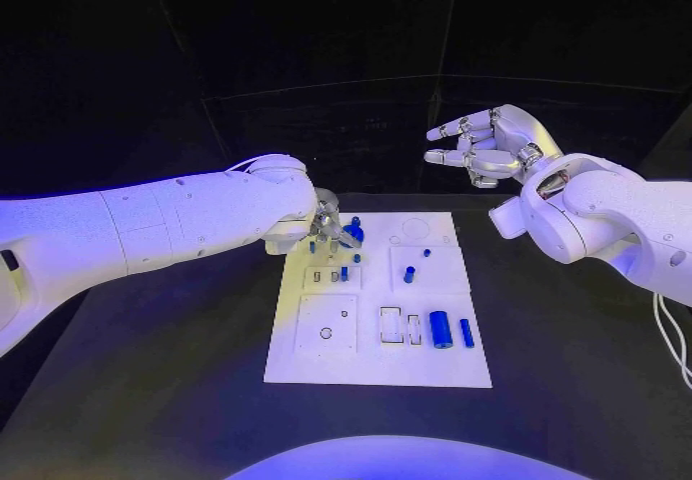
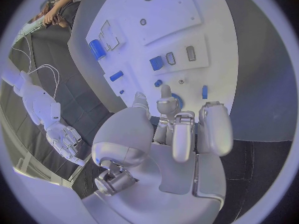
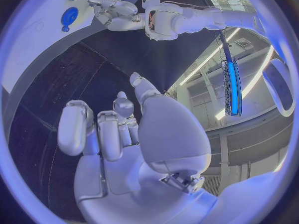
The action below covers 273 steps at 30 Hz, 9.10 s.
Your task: Assemble the parts on the task board
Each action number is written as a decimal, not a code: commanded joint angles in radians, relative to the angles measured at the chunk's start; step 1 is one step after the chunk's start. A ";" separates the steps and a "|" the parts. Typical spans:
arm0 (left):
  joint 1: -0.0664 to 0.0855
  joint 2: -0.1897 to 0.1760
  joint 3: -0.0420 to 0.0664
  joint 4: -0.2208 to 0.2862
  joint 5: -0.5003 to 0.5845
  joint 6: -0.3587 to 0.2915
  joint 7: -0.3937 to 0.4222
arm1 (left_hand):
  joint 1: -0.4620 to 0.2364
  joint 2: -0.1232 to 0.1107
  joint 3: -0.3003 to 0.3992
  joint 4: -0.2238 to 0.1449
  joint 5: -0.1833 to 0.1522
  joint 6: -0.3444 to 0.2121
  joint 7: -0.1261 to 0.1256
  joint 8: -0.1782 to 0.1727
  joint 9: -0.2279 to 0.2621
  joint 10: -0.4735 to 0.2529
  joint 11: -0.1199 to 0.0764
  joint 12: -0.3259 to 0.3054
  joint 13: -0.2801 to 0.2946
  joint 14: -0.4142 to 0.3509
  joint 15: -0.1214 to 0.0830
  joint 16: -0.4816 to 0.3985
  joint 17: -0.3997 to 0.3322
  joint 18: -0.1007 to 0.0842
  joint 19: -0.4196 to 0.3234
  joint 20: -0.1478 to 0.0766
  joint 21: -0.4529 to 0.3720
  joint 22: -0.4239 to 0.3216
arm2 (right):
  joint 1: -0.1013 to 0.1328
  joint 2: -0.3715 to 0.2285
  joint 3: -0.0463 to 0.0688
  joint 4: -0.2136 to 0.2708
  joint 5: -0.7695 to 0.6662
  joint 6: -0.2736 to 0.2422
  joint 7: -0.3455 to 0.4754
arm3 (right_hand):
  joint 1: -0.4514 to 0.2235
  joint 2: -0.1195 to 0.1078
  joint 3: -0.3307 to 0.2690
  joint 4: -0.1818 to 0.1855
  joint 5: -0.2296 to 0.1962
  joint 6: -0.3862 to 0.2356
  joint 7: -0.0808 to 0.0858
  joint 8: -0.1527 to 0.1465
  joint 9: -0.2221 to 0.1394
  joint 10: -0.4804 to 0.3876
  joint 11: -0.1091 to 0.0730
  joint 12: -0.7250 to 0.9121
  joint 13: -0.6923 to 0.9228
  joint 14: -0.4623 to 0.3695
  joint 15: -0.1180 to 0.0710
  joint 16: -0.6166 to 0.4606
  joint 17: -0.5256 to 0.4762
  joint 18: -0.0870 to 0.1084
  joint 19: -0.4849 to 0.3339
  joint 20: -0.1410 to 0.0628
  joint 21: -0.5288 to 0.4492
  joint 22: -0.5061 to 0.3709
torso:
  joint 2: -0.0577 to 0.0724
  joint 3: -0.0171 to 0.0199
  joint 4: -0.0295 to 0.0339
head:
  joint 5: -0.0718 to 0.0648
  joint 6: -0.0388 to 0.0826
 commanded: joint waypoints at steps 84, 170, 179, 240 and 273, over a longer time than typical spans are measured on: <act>-0.046 0.066 0.000 -0.068 0.055 0.147 -0.034 | 0.184 0.059 0.145 -0.127 0.000 -0.061 0.007 -0.002 0.039 -0.014 0.003 -0.002 0.004 0.107 -0.002 0.010 0.263 -0.010 0.015 0.004 0.003 0.009 | 0.003 0.037 0.001 -0.040 0.001 0.031 -0.025 | 0.014 0.017 0.006 -0.001 0.076 -0.007 0.004 -0.004 -0.004 -0.028 0.003 -0.014 -0.027 0.074 -0.005 -0.015 0.136 0.021 -0.014 -0.003 -0.020 -0.024 | -0.001 0.0007 0.0021 | -0.001 -0.031; -0.109 -0.088 -0.001 0.079 0.046 -0.109 -0.042 | 0.042 -0.163 0.979 -0.347 0.043 -0.080 0.010 0.046 0.121 0.002 0.002 -0.041 -0.037 0.107 -0.002 0.010 0.261 -0.005 0.014 0.005 -0.022 -0.006 | 0.002 0.043 0.000 -0.057 -0.007 0.042 -0.027 | 0.007 0.017 0.011 0.005 0.098 -0.007 0.005 -0.005 -0.004 -0.026 0.004 -0.010 -0.027 0.075 -0.005 -0.013 0.138 0.021 -0.013 -0.003 -0.020 -0.023 | -0.001 -0.0008 0.0021 | 0.025 -0.055; -0.109 -0.088 -0.001 0.076 0.045 -0.112 -0.045 | 0.041 -0.165 0.984 -0.344 0.044 -0.081 0.010 0.049 0.124 0.002 0.002 -0.042 -0.039 0.107 -0.003 0.010 0.261 -0.005 0.014 0.004 -0.022 -0.006 | 0.002 0.047 0.000 -0.060 -0.007 0.043 -0.024 | 0.007 0.018 0.011 0.006 0.099 -0.007 0.005 -0.005 -0.004 -0.027 0.004 -0.010 -0.028 0.074 -0.005 -0.015 0.136 0.021 -0.014 -0.003 -0.022 -0.026 | 0.000 0.0001 0.0009 | 0.030 -0.058; -0.109 -0.066 0.000 0.053 0.059 -0.123 -0.042 | -0.101 -0.222 0.434 -0.041 0.007 -0.016 -0.028 0.116 0.160 0.033 -0.026 0.028 0.027 0.107 -0.026 0.011 0.263 -0.012 0.030 -0.018 -0.009 0.030 | 0.002 0.049 0.000 -0.065 -0.007 0.046 -0.019 | -0.011 0.013 0.007 0.018 0.100 -0.009 0.005 -0.006 -0.005 -0.031 0.005 -0.011 -0.036 0.071 -0.004 -0.022 0.126 0.023 -0.018 -0.002 -0.027 -0.034 | -0.001 0.0005 0.0014 | 0.019 -0.064; -0.102 -0.093 0.012 0.090 0.060 -0.136 -0.041 | -0.081 -0.206 0.402 -0.025 0.008 -0.016 -0.030 0.123 0.164 0.036 -0.028 0.033 0.031 0.107 -0.028 0.011 0.263 -0.012 0.031 -0.020 -0.009 0.031 | 0.001 0.056 0.000 -0.077 -0.007 0.051 -0.021 | -0.013 0.014 0.007 0.021 0.101 -0.009 0.005 -0.006 -0.005 -0.031 0.005 -0.010 -0.036 0.071 -0.003 -0.021 0.127 0.023 -0.018 -0.002 -0.027 -0.033 | -0.001 0.0003 0.0014 | 0.018 -0.064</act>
